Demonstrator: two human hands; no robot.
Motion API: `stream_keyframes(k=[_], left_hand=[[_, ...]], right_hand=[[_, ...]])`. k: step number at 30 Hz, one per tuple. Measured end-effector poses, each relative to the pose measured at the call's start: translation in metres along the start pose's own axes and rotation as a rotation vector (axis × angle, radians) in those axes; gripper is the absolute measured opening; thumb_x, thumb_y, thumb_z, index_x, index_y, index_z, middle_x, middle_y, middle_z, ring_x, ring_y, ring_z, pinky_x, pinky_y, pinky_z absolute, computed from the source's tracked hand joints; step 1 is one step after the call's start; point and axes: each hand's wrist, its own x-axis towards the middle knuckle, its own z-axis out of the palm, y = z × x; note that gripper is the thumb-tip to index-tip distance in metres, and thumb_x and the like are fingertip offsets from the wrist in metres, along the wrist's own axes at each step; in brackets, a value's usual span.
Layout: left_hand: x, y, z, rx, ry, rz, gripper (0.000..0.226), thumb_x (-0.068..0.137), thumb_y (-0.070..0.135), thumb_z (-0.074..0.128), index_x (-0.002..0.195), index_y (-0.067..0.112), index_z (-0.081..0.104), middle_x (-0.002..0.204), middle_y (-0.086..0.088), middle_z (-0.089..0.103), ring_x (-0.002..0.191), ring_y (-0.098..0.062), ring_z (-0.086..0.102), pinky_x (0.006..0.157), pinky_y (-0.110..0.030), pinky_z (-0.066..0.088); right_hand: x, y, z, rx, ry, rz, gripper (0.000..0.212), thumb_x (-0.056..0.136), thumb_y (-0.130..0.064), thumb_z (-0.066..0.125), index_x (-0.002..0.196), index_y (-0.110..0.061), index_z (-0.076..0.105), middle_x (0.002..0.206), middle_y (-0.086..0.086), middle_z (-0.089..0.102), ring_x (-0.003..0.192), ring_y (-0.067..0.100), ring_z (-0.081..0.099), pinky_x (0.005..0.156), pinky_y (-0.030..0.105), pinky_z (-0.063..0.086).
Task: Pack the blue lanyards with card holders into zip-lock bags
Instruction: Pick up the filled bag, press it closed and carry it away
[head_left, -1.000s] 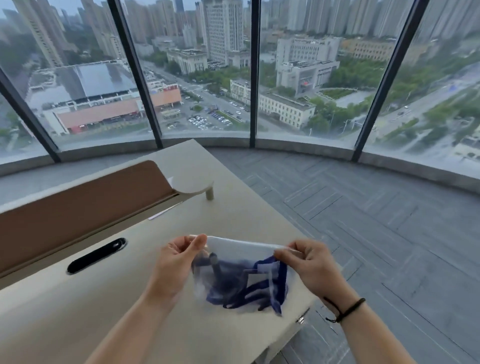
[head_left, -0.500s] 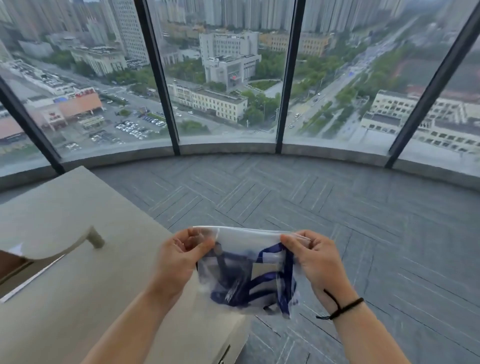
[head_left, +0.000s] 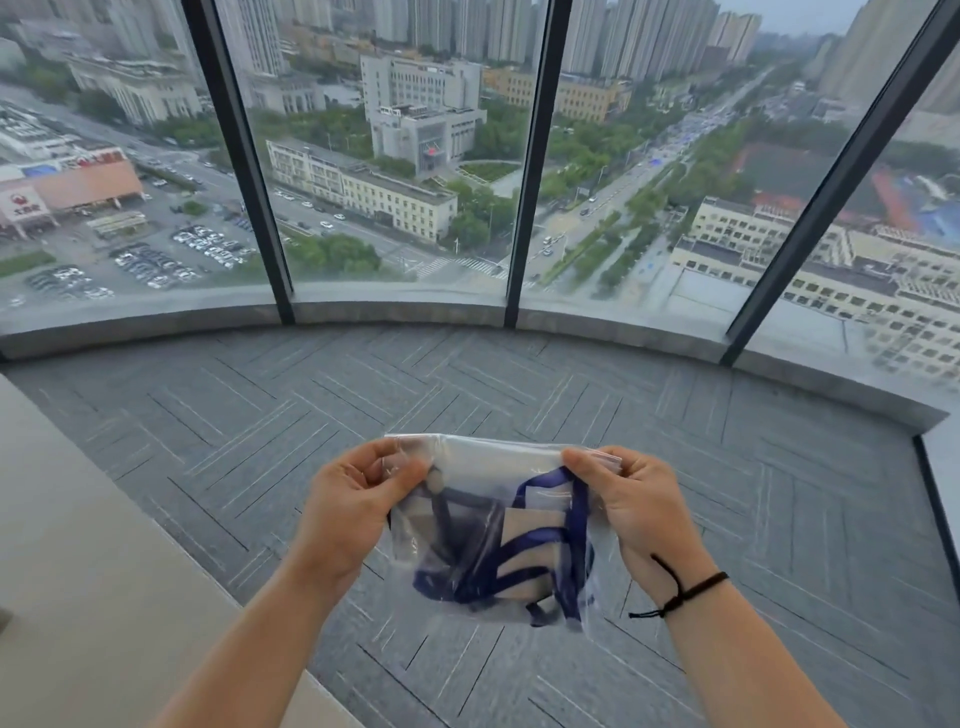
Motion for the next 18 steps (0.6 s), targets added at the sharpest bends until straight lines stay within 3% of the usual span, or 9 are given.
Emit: stream_keyframes(k=[4, 8, 12, 15, 18], left_hand=[[0.055, -0.003, 0.024, 0.007, 0.068, -0.015, 0.021, 0.082, 0.017, 0.073, 0.102, 0.016, 0.077, 0.086, -0.017, 0.077, 0.076, -0.029, 0.072, 0.066, -0.034, 0.061], [0.097, -0.007, 0.046, -0.022, 0.156, -0.017, 0.025, 0.075, 0.018, 0.075, 0.1, 0.019, 0.077, 0.089, -0.016, 0.076, 0.085, -0.035, 0.071, 0.082, -0.047, 0.059], [0.126, 0.0, 0.053, -0.049, 0.262, -0.006, 0.034, 0.075, 0.01, 0.073, 0.11, 0.011, 0.072, 0.1, -0.021, 0.076, 0.098, -0.043, 0.07, 0.094, -0.054, 0.053], [0.144, 0.004, 0.039, -0.002, 0.372, 0.015, 0.031, 0.085, -0.002, 0.068, 0.115, 0.008, 0.068, 0.099, -0.017, 0.077, 0.097, -0.038, 0.073, 0.086, -0.045, 0.06], [0.164, 0.004, 0.009, 0.069, 0.489, 0.056, 0.031, 0.091, -0.002, 0.065, 0.113, 0.019, 0.071, 0.095, -0.009, 0.078, 0.087, -0.028, 0.075, 0.069, -0.028, 0.059]], right_hand=[[0.077, -0.008, -0.008, -0.003, -0.051, 0.024, 0.028, 0.066, -0.029, 0.08, 0.077, -0.003, 0.076, 0.083, 0.029, 0.072, 0.067, 0.032, 0.064, 0.063, 0.038, 0.057], [0.154, -0.022, -0.009, -0.034, -0.189, 0.037, 0.018, 0.073, -0.027, 0.077, 0.073, -0.008, 0.077, 0.076, 0.019, 0.074, 0.062, 0.026, 0.067, 0.056, 0.031, 0.059], [0.221, -0.039, 0.01, -0.053, -0.31, 0.063, 0.026, 0.076, -0.026, 0.077, 0.084, -0.001, 0.073, 0.079, 0.02, 0.075, 0.064, 0.027, 0.069, 0.058, 0.034, 0.06], [0.261, -0.047, 0.047, -0.077, -0.421, 0.09, 0.025, 0.08, -0.024, 0.077, 0.088, -0.001, 0.073, 0.079, 0.02, 0.075, 0.064, 0.028, 0.07, 0.058, 0.035, 0.061], [0.297, -0.046, 0.099, -0.083, -0.514, 0.074, 0.022, 0.081, -0.02, 0.078, 0.086, 0.001, 0.073, 0.074, 0.019, 0.075, 0.058, 0.023, 0.069, 0.053, 0.029, 0.057]])
